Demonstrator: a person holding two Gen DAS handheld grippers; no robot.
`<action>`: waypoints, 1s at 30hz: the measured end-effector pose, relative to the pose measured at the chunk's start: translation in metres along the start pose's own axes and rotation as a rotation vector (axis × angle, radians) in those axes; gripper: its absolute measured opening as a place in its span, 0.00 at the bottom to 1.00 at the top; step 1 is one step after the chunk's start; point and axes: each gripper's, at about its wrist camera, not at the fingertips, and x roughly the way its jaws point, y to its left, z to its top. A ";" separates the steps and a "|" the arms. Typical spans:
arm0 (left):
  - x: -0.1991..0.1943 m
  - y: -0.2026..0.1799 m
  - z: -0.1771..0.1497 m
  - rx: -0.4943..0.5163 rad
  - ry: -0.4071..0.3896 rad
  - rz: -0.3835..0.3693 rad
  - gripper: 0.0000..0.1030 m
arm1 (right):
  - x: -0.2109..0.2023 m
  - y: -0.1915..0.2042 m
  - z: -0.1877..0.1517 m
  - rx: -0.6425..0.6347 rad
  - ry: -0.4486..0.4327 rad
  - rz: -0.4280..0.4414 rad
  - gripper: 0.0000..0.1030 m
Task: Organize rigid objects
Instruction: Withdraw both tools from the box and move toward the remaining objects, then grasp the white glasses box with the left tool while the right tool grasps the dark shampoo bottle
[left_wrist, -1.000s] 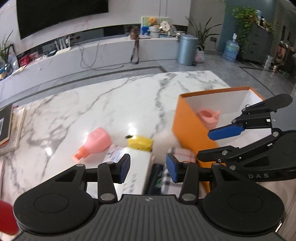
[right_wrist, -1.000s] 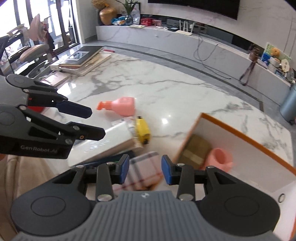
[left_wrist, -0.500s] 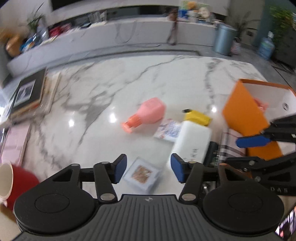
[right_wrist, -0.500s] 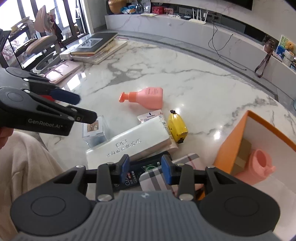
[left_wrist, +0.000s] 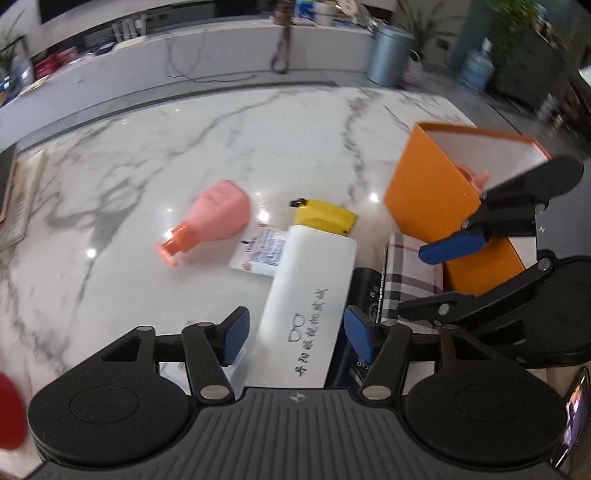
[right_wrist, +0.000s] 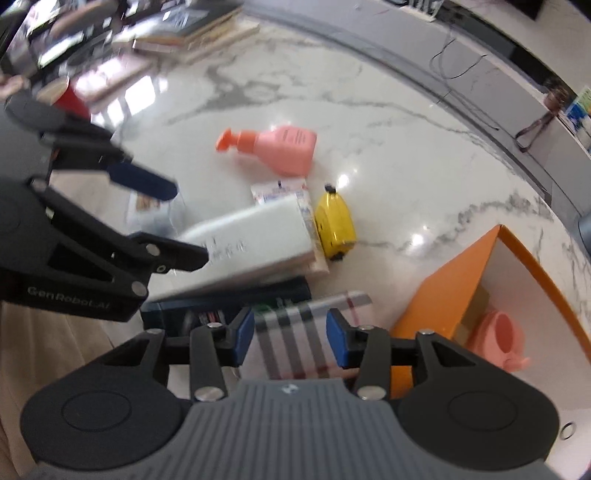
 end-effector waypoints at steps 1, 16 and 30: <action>0.004 -0.003 0.002 0.017 0.012 0.008 0.74 | 0.002 -0.001 0.000 -0.021 0.024 0.001 0.50; 0.052 -0.015 0.015 0.104 0.137 0.069 0.81 | 0.014 0.000 0.000 -0.154 0.092 -0.031 0.59; 0.069 -0.004 0.011 0.057 0.215 0.095 0.67 | 0.011 -0.004 0.001 -0.106 0.041 -0.026 0.59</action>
